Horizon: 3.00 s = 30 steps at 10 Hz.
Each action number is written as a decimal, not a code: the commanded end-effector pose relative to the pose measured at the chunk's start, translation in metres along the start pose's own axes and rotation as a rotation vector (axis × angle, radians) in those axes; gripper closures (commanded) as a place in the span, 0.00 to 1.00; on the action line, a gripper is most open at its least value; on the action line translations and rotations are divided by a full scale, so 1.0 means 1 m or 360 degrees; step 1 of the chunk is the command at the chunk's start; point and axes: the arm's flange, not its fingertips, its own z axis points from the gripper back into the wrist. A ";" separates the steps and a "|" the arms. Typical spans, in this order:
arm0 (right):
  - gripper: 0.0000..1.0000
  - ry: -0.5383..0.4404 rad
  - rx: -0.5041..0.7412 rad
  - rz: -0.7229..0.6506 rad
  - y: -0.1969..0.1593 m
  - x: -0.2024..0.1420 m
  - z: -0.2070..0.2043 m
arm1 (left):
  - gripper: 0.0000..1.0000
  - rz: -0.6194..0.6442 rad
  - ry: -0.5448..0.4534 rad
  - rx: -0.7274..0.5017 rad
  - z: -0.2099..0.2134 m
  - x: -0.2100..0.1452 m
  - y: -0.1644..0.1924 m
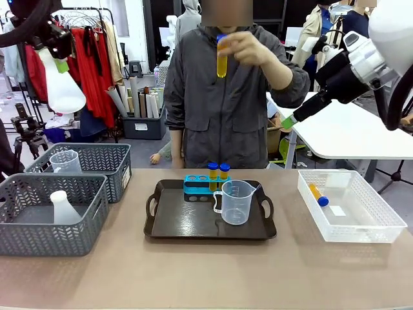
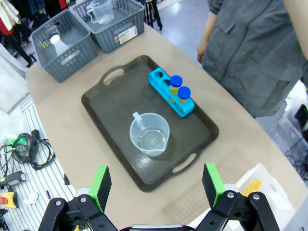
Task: Prepare the laboratory tools.
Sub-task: Pick up one Small flask and place it on the Handle tray.
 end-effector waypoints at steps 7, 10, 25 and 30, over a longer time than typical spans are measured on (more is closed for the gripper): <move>0.00 -0.0008 0.0003 0.0015 -0.001 0.000 0.000 | 1.00 -0.0683 -0.0194 -0.0179 -0.032 0.103 -0.108; 0.00 -0.0008 0.0003 0.0015 -0.001 0.000 0.000 | 1.00 -0.0817 -0.0251 -0.0235 -0.065 0.116 -0.137; 0.00 -0.0008 0.0003 0.0015 -0.001 0.000 0.000 | 1.00 -0.0988 -0.0138 -0.0539 -0.176 0.070 -0.180; 0.00 -0.0008 0.0003 0.0015 -0.001 0.000 0.000 | 1.00 -0.0978 -0.0107 -0.0514 -0.174 0.080 -0.180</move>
